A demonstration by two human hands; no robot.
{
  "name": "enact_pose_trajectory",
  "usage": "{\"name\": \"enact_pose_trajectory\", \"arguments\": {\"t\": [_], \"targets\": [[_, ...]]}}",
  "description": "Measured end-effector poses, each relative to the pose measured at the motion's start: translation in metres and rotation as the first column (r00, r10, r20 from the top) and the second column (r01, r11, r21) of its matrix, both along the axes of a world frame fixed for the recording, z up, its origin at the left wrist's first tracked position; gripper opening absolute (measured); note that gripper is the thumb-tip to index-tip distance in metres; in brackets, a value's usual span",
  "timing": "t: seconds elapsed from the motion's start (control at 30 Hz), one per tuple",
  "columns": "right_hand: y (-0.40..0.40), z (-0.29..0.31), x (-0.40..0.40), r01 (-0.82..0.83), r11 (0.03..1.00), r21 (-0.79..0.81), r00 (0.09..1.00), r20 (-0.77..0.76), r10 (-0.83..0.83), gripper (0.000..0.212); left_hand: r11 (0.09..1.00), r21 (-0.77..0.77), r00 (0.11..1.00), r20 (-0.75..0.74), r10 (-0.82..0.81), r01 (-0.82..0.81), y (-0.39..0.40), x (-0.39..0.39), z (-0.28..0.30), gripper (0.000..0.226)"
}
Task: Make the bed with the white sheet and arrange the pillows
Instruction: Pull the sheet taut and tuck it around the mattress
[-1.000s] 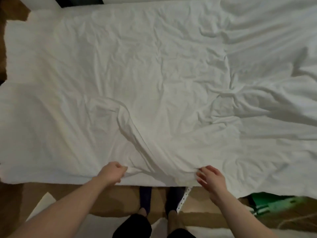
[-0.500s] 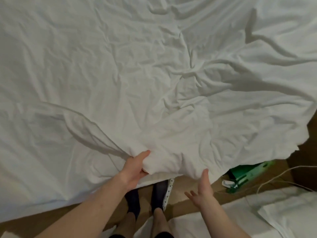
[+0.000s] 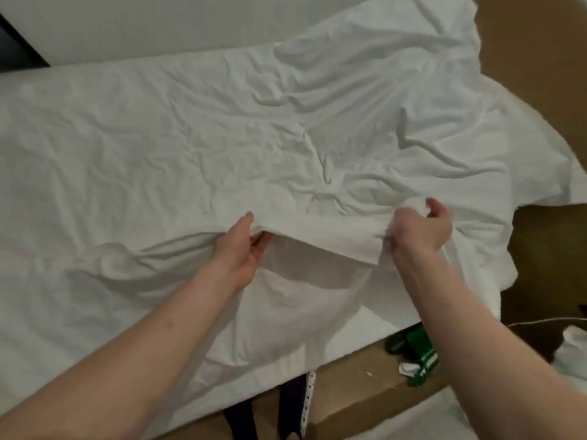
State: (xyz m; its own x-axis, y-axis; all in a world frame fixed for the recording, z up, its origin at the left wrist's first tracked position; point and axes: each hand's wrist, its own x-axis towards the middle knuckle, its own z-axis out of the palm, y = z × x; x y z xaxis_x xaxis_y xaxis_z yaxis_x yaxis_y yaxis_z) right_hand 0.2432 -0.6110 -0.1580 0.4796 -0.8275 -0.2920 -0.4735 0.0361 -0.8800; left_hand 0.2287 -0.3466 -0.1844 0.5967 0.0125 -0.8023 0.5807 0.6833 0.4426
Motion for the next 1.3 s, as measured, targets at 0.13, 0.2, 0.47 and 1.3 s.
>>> {"name": "enact_pose_trajectory", "arguments": {"t": [0.13, 0.2, 0.47, 1.3], "targets": [[0.021, 0.034, 0.076, -0.472, 0.878, -0.078, 0.880, -0.101, 0.464, 0.061, 0.914, 0.248, 0.942, 0.013, -0.335, 0.322, 0.017, 0.040, 0.001, 0.023], [0.032, 0.035, 0.070, -0.574, 0.815, -0.081, 0.814, -0.169, 0.556, 0.054, 0.776, 0.365, 0.848, -0.085, -0.523, 0.515, 0.024, 0.032, -0.011, 0.022], [0.013, -0.079, -0.134, -0.295, 0.823, 0.485, 0.683, -0.495, 0.537, 0.047, 0.542, 0.373, 0.643, -0.245, -0.726, 0.753, 0.004, -0.034, -0.059, 0.041], [-0.188, -0.020, -0.069, 0.339, 0.906, 0.253, 0.941, -0.068, -0.333, 0.023, 0.856, 0.290, 0.899, -0.234, -0.371, 0.428, -0.200, 0.035, -0.047, 0.015]]}}
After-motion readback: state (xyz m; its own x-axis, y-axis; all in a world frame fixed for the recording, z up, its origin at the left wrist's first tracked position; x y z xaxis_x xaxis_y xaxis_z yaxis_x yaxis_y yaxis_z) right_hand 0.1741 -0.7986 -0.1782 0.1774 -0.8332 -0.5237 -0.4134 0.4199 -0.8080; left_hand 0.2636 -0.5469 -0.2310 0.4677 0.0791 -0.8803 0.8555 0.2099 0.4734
